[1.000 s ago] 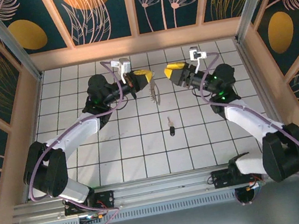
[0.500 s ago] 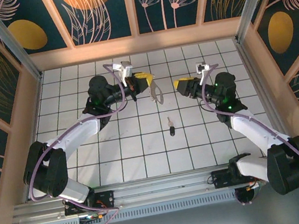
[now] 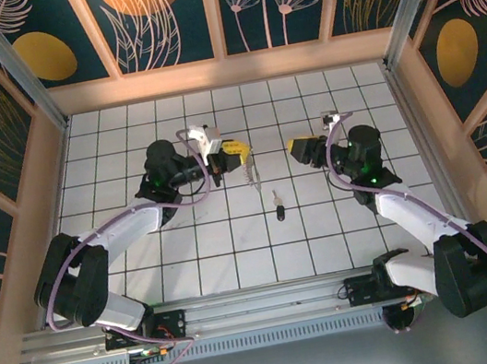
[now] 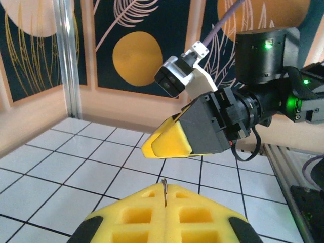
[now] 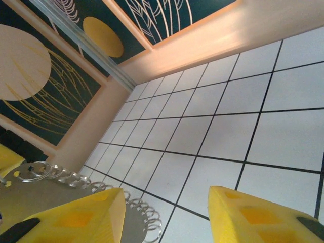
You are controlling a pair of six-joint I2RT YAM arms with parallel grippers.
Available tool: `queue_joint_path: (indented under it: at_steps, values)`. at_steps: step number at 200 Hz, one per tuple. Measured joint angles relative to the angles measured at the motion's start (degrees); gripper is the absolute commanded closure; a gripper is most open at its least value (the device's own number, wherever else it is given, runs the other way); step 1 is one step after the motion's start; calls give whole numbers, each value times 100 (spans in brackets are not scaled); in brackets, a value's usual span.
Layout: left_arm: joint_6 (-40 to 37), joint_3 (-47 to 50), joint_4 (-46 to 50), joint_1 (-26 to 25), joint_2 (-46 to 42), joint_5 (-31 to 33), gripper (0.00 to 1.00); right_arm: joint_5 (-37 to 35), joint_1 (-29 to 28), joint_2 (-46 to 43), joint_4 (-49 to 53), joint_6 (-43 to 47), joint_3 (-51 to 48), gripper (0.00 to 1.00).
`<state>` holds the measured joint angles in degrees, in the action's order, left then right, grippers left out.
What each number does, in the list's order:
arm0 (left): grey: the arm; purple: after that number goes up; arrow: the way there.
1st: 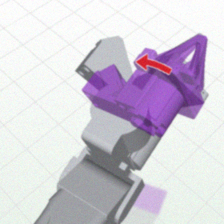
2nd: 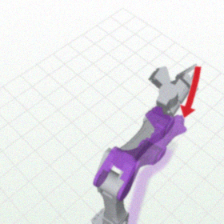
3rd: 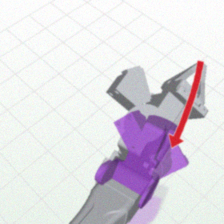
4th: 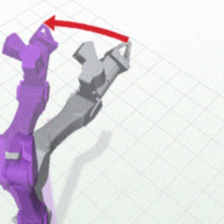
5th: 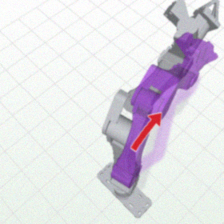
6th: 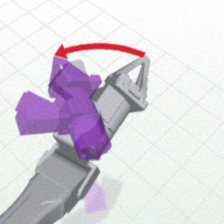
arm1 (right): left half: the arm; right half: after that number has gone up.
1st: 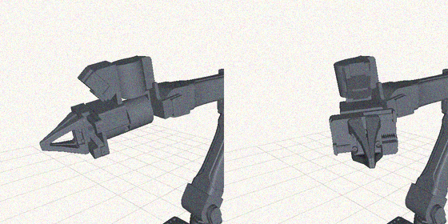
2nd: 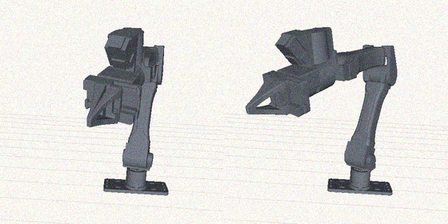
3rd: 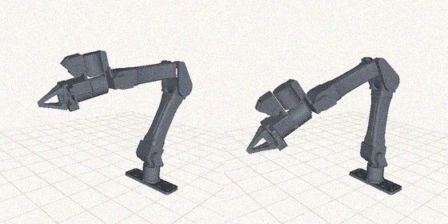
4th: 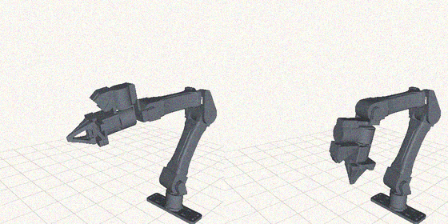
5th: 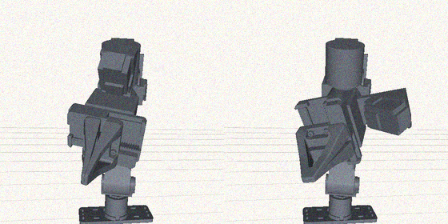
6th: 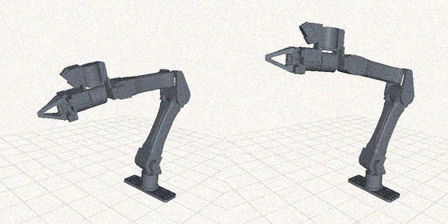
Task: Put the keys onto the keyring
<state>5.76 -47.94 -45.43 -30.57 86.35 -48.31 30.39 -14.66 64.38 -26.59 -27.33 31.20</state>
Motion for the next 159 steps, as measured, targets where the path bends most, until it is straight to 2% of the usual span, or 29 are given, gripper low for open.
queue_joint_path:
  at_steps: [74,159]
  values:
    - [-1008,107,-149,0,-179,-352,100,-192,0,247,-173,-146,-415,53]
    - [-1351,101,-153,0,-72,-721,100,-385,0,289,-302,-52,-490,53]
